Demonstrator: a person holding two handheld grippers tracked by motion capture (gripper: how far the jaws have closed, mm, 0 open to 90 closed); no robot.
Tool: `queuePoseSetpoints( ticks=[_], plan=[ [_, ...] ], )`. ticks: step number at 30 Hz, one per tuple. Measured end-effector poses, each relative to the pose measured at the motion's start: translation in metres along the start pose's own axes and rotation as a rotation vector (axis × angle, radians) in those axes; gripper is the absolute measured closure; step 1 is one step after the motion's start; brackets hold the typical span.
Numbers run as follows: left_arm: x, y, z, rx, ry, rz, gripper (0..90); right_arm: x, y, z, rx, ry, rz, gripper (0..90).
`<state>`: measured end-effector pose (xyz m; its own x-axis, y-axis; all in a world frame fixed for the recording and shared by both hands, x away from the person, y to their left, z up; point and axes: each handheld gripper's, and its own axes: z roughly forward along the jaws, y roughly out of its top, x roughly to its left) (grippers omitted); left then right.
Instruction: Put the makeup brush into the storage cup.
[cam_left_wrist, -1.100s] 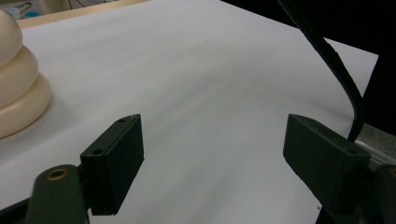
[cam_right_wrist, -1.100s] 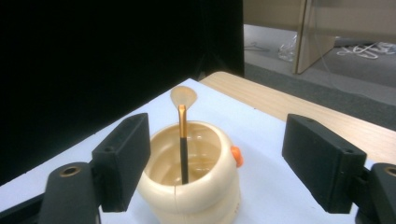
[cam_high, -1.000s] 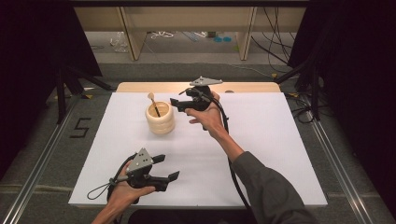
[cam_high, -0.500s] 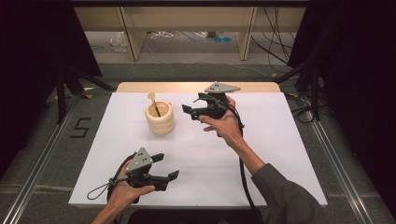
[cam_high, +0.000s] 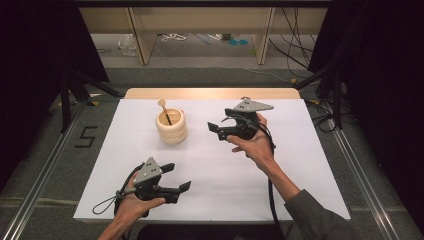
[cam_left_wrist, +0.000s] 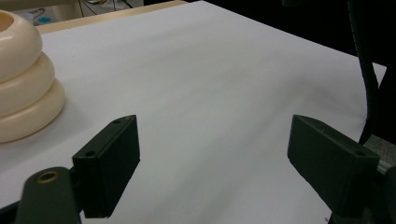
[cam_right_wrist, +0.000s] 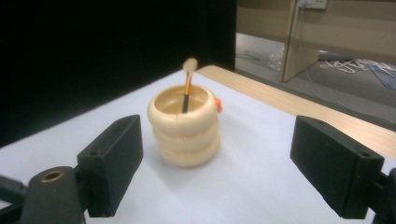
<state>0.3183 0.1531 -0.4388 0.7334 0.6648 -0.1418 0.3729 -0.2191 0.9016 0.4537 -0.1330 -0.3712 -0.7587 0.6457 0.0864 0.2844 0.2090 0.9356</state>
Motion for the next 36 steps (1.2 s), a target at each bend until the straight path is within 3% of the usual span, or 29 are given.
queuePoseSetpoints(
  ticks=[3, 4, 5, 7, 14, 27, 36],
  plan=[
    [-0.001, 0.0, 0.001, -0.003, -0.008, -0.023, 16.8, -0.001, -0.009, -0.01, -0.008, -0.009, 0.005, 17.5],
    [-0.004, -0.001, 0.001, 0.0, -0.048, -0.054, 16.8, -0.001, -0.012, -0.013, -0.009, -0.009, 0.003, 17.7],
    [-0.001, -0.001, 0.001, -0.002, -0.011, -0.032, 16.7, -0.001, -0.017, -0.017, -0.01, -0.011, 0.007, 17.7],
    [0.0, 0.0, 0.0, -0.004, 0.014, -0.008, 16.7, -0.002, -0.024, -0.022, 0.002, -0.01, 0.011, 17.7],
    [0.001, 0.0, 0.0, -0.014, 0.007, -0.002, 16.7, -0.004, -0.042, -0.036, -0.001, -0.019, 0.036, 17.4],
    [0.002, 0.001, -0.001, -0.024, 0.009, -0.013, 16.7, 0.001, -0.054, -0.058, -0.01, -0.01, 0.073, 17.0],
    [0.002, 0.002, -0.003, -0.022, 0.017, 0.005, 16.7, 0.006, -0.065, -0.069, -0.013, -0.001, 0.095, 16.5]
  ],
)
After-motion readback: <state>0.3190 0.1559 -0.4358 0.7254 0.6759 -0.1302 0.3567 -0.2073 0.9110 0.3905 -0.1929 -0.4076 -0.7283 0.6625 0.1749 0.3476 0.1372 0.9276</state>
